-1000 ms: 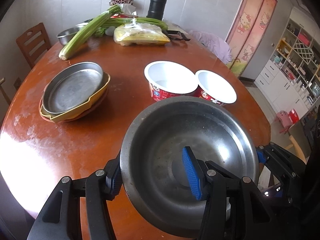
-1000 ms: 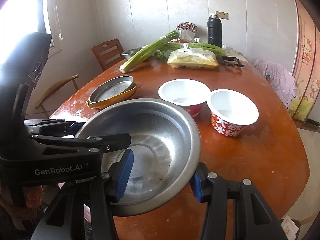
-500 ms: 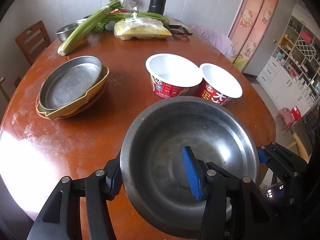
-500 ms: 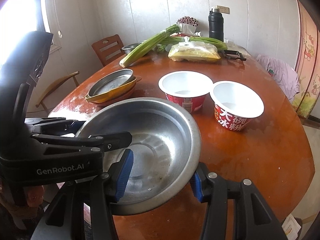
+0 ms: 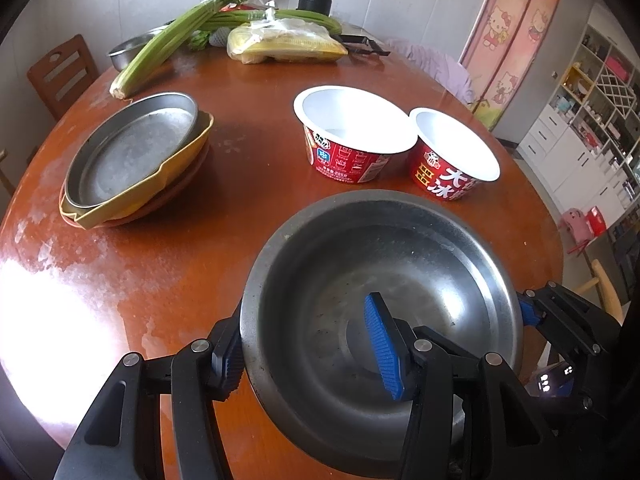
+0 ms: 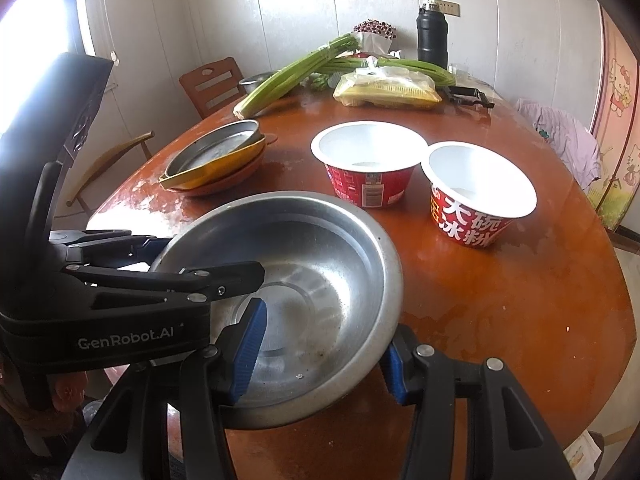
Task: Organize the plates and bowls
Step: 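Hold the deep steel bowl raised in the left gripper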
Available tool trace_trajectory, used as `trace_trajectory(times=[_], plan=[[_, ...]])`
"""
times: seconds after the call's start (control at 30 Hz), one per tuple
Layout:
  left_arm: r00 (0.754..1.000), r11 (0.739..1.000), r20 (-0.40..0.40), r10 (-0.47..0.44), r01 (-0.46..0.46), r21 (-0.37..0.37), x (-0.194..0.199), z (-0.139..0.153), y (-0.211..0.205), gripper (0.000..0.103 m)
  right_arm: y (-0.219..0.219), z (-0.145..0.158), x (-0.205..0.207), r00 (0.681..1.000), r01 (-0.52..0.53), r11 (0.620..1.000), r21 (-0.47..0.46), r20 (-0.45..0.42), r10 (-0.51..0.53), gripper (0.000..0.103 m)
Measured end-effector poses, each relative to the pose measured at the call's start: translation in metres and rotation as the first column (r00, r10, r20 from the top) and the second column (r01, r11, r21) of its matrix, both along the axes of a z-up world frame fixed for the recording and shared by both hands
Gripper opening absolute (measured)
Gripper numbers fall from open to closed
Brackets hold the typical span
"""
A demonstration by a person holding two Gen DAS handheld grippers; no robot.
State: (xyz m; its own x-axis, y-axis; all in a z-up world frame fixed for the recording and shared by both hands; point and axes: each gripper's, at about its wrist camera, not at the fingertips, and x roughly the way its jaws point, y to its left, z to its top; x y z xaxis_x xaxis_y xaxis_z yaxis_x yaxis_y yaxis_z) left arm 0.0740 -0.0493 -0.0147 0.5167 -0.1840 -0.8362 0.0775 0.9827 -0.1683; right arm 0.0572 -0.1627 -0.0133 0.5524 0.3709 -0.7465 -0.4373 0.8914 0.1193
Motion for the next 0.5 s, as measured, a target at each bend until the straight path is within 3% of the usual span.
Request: trace_trajectory(times=[0.5], plan=[[1.0, 1.0, -0.012, 0.004, -0.004, 0.016, 0.0039, -0.0087, -0.0006, 0.055, 0.0029, -0.0077, -0.0001, 1.0, -0.011, 1.0, -0.013, -0.012, 0.01, 0.053]])
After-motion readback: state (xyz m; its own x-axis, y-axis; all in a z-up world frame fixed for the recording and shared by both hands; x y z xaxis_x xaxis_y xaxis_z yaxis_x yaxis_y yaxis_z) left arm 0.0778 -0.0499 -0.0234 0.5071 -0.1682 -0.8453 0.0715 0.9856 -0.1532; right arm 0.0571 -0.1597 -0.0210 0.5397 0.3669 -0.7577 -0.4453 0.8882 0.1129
